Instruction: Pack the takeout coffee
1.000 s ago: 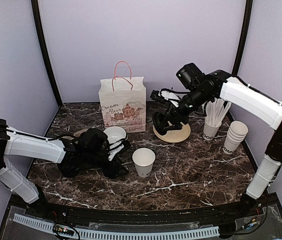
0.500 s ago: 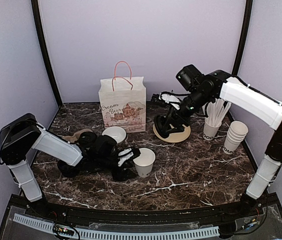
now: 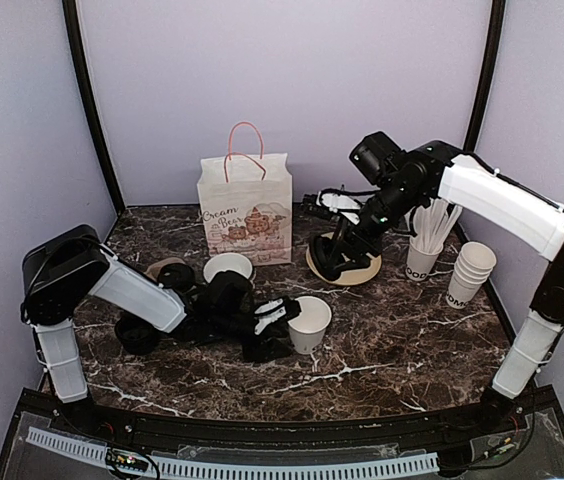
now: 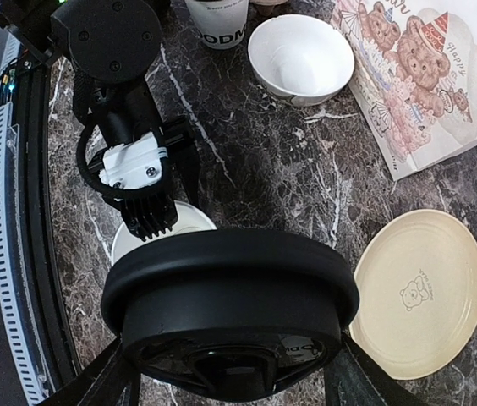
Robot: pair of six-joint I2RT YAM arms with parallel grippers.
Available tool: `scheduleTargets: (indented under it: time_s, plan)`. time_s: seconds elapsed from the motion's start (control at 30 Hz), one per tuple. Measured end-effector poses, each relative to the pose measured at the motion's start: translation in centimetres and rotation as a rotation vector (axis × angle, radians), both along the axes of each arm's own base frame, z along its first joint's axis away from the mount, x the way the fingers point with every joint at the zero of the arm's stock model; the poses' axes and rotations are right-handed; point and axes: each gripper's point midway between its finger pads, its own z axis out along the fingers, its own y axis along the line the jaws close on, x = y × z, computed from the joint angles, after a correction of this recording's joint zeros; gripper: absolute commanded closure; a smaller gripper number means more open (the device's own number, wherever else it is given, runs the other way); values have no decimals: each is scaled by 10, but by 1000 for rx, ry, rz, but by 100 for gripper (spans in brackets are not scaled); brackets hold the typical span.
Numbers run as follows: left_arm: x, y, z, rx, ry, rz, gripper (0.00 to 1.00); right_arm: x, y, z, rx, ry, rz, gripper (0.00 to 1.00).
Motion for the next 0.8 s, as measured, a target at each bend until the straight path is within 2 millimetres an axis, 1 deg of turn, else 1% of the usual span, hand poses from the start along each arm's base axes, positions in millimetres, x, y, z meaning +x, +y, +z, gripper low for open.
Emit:
scheduleTargets:
  time_s: [0.17,0.27,0.33,0.37,0.5,0.57,0.63,0.73,0.8]
  plan:
    - [-2,1,1,0,-4,5,37,-9,2,-4,-42,-25,35,40]
    - [-9,14,10,-3,-10,32,34,-16,6,-8,-81,-55,67,40]
    - [-13,25,26,-20,-26,69,33,-21,8,-12,-108,-72,90,40]
    - [-13,29,38,-37,-41,93,33,-23,9,-14,-122,-77,99,41]
    - [-13,47,85,-122,-97,183,33,-30,11,-30,-189,-78,138,41]
    - [-14,57,102,-161,-111,228,33,-33,11,-40,-230,-70,158,41]
    - [-15,68,111,-183,-118,271,33,-37,12,-48,-262,-59,179,40]
    - [-16,81,114,-198,-120,322,33,-44,15,-55,-293,-51,209,40]
    - [-16,88,116,-205,-127,351,33,-47,16,-56,-301,-48,221,40]
